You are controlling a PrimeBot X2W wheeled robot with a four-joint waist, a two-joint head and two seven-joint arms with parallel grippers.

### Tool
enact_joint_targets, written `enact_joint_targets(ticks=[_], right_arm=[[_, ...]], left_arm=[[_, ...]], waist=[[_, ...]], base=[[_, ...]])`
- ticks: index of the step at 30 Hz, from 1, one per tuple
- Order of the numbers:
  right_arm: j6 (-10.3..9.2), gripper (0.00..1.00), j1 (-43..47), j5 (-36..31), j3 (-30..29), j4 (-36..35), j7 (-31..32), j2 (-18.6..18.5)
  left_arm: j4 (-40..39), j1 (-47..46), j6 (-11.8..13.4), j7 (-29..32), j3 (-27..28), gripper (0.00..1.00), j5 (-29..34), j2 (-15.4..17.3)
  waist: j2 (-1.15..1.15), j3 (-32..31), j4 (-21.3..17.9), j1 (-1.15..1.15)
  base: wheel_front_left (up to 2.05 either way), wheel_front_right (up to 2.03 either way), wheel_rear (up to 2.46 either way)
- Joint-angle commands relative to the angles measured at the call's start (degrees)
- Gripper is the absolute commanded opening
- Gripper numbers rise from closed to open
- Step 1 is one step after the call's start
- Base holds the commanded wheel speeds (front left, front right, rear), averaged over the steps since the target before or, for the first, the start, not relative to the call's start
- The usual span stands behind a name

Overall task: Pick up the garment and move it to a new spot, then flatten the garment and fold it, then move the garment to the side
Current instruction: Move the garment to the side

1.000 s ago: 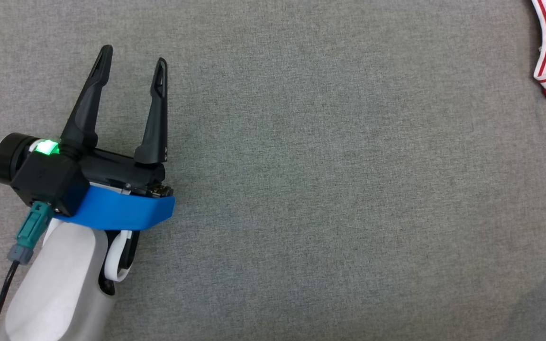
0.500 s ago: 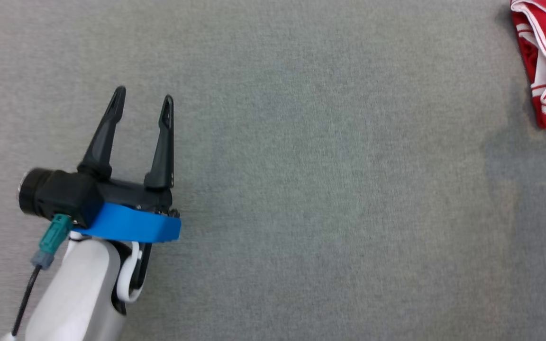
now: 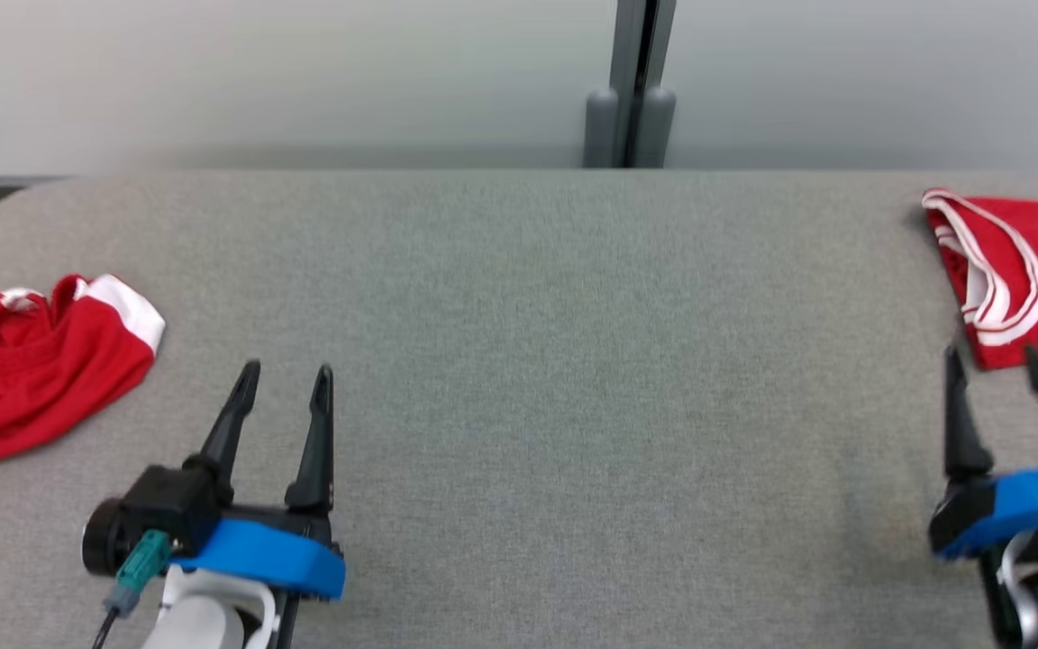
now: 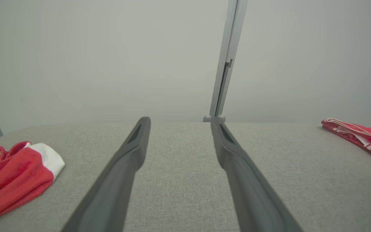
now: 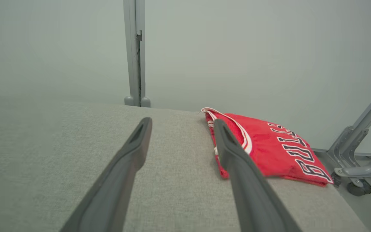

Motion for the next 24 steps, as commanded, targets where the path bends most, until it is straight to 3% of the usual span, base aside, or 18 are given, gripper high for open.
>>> enact_joint_targets(ticks=[1, 10, 24], right_arm=[[0.0, 1.0, 3.8, 0.9, -0.1, -3.1, 0.9, 2.1], [0.01, 1.0, 13.8, 3.0, 3.2, -11.6, 5.5, 5.7], [0.01, 1.0, 16.9, 6.5, 4.2, -13.7, 5.7, 6.1]], left_arm=[[0.5, 1.8, -0.2, -0.2, 0.9, 1.0, -0.6, -0.2], [1.9, 8.9, 0.4, -0.2, 3.6, 1.0, -1.3, -0.7], [2.3, 11.8, -0.5, -0.2, 4.9, 1.0, -1.0, -1.0]], waist=[[0.02, -2.2, -0.5, 0.02], [0.02, -8.1, -0.9, 0.02], [0.02, -9.7, -0.1, 0.02]], base=[[0.0, 0.0, 0.0], [0.0, 0.0, 0.0], [0.0, 0.0, 0.0]])
